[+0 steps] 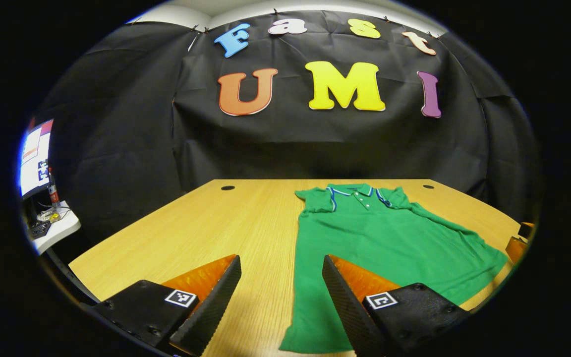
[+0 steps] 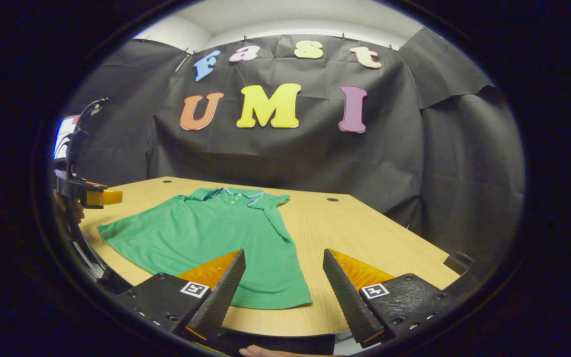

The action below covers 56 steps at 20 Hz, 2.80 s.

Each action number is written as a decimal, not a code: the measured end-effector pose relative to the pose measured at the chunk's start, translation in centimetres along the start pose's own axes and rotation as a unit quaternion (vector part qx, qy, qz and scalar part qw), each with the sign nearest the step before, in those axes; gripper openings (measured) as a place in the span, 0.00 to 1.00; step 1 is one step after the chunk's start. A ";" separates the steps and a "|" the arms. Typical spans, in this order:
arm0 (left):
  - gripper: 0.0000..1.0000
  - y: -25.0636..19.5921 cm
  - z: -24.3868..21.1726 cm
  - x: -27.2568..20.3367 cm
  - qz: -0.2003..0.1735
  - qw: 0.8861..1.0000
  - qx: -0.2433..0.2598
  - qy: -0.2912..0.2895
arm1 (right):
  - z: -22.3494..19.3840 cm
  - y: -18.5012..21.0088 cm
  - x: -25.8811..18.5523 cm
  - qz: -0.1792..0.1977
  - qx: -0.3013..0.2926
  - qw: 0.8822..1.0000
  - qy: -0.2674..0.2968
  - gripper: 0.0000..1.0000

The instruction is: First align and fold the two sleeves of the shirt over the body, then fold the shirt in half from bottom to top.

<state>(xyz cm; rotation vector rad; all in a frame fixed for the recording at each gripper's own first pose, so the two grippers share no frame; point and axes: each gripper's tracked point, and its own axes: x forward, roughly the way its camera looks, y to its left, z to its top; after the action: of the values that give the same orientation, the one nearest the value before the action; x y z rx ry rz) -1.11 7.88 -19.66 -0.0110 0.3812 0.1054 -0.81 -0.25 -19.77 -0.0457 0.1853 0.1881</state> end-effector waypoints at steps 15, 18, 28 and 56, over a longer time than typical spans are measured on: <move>0.77 -1.6 -5.9 -1.2 -0.021 0.998 -0.001 0.065 | -4.9 0.9 1.7 0.033 0.055 0.993 0.098 0.94; 0.43 -3.0 -5.9 -1.0 -0.039 0.997 0.017 0.067 | -4.9 1.4 2.0 0.031 0.041 0.994 0.092 0.60; 0.07 -3.1 -2.4 -1.0 -0.050 0.998 0.018 0.030 | -3.4 3.0 3.0 0.036 0.013 0.995 0.092 0.00; 0.06 0.4 19.1 30.0 -0.040 0.995 -0.032 -0.084 | 20.9 7.0 35.6 0.003 0.027 0.997 -0.065 0.00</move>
<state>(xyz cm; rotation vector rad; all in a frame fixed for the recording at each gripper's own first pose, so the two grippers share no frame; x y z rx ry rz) 33.62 11.87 -13.14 -0.0796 0.2087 0.0383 36.00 14.43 -6.09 0.0217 0.0599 0.1917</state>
